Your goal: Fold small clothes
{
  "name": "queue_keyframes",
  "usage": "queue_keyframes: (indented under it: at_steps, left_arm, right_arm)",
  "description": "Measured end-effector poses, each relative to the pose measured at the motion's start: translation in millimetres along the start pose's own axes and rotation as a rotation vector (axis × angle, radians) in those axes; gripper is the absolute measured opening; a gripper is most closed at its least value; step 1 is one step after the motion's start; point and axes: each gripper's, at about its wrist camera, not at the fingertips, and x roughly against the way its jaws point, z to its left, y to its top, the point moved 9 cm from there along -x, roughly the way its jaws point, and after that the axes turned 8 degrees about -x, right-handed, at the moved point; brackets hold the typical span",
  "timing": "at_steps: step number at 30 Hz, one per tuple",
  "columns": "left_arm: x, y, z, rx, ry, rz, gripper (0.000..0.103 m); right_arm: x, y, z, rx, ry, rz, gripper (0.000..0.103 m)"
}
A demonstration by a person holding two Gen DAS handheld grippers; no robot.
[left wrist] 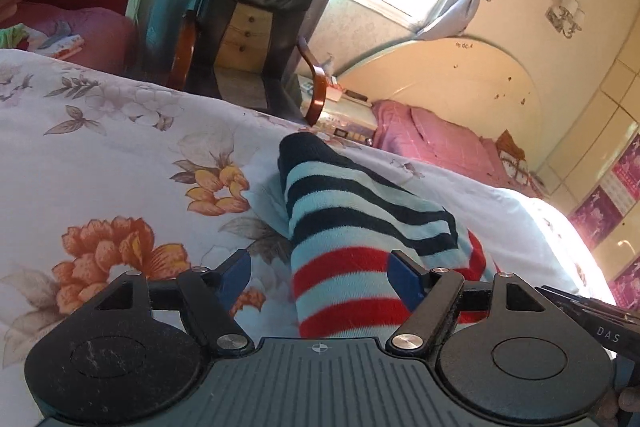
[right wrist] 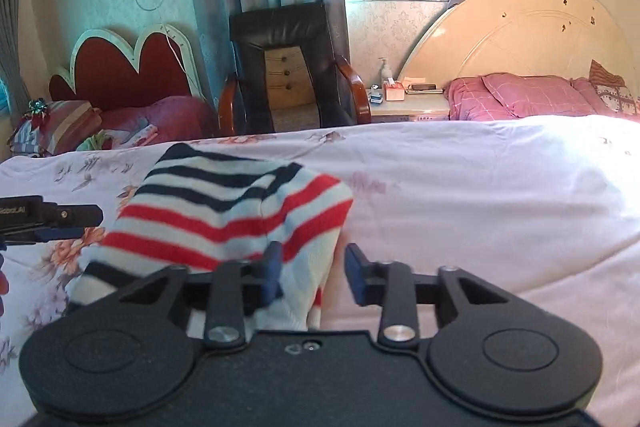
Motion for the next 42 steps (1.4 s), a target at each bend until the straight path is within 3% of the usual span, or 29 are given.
queue_keyframes:
  at_steps: [5, 8, 11, 14, 16, 18, 20, 24, 26, 28, 29, 30, 36, 38, 40, 42]
  left_arm:
    - [-46.7, 1.7, 5.8, -0.039, 0.039, 0.098, 0.075]
    - [-63.1, -9.7, 1.1, -0.12, 0.084, 0.12, 0.075]
    - [-64.6, -8.0, -4.2, -0.139, 0.101, 0.126, 0.075]
    - [-58.1, -6.6, -0.7, -0.118, 0.084, 0.131, 0.075]
    - [-38.8, -3.5, -3.0, -0.114, 0.06, 0.096, 0.075]
    - [-13.0, -9.9, -10.1, -0.125, 0.003, 0.063, 0.075]
    - [10.0, -23.3, -17.3, -0.119, -0.059, 0.051, 0.075]
    - [42.2, -64.2, -33.7, -0.106, -0.137, 0.071, 0.075]
    - [44.2, -83.1, -34.9, -0.142, -0.081, 0.099, 0.075]
    - [44.2, -95.3, -29.6, -0.149, -0.038, 0.099, 0.075]
    - [44.9, -98.7, -26.0, -0.127, -0.04, 0.097, 0.075]
    - [46.7, -101.5, -23.8, -0.12, -0.037, 0.093, 0.075]
    - [50.7, -107.5, -18.7, -0.159, -0.015, 0.099, 0.075]
    - [57.4, -100.7, -22.1, -0.174, -0.006, 0.095, 0.075]
    - [69.2, -91.0, -26.2, -0.202, 0.018, 0.041, 0.075]
    - [69.3, -87.4, -27.6, -0.201, 0.023, 0.04, 0.075]
  right_arm:
    - [-52.7, 14.0, 12.4, 0.035, 0.024, 0.041, 0.034]
    - [-89.1, -1.0, 0.7, 0.038, -0.011, 0.112, 0.032]
    - [-92.3, -3.6, -12.5, -0.02, -0.003, 0.103, 0.041]
    - [-90.3, -3.5, -13.2, -0.026, -0.007, 0.113, 0.041]
    - [-80.6, 0.4, -10.8, -0.039, -0.009, 0.12, 0.039]
    - [-56.0, 4.9, -8.1, -0.046, 0.014, 0.085, 0.03]
    - [-27.7, 1.8, -11.3, -0.055, 0.036, 0.054, 0.031]
    - [12.7, -23.5, -27.3, -0.155, 0.085, 0.078, 0.032]
    - [28.1, -38.6, -26.3, -0.182, 0.113, 0.091, 0.03]
    - [36.4, -50.9, -21.3, -0.168, 0.113, 0.096, 0.021]
    - [36.3, -57.3, -19.3, -0.158, 0.103, 0.105, 0.008]
    - [33.3, -64.5, -18.9, -0.157, 0.082, 0.125, 0.004]
    - [13.4, -104.5, -39.7, -0.226, -0.005, 0.213, 0.001]
    - [22.5, -106.1, -44.7, -0.245, -0.006, 0.177, 0.002]
    - [45.4, -91.7, -44.3, -0.271, 0.022, 0.076, 0.004]
    - [58.9, -73.7, -36.1, -0.255, 0.051, 0.009, 0.008]
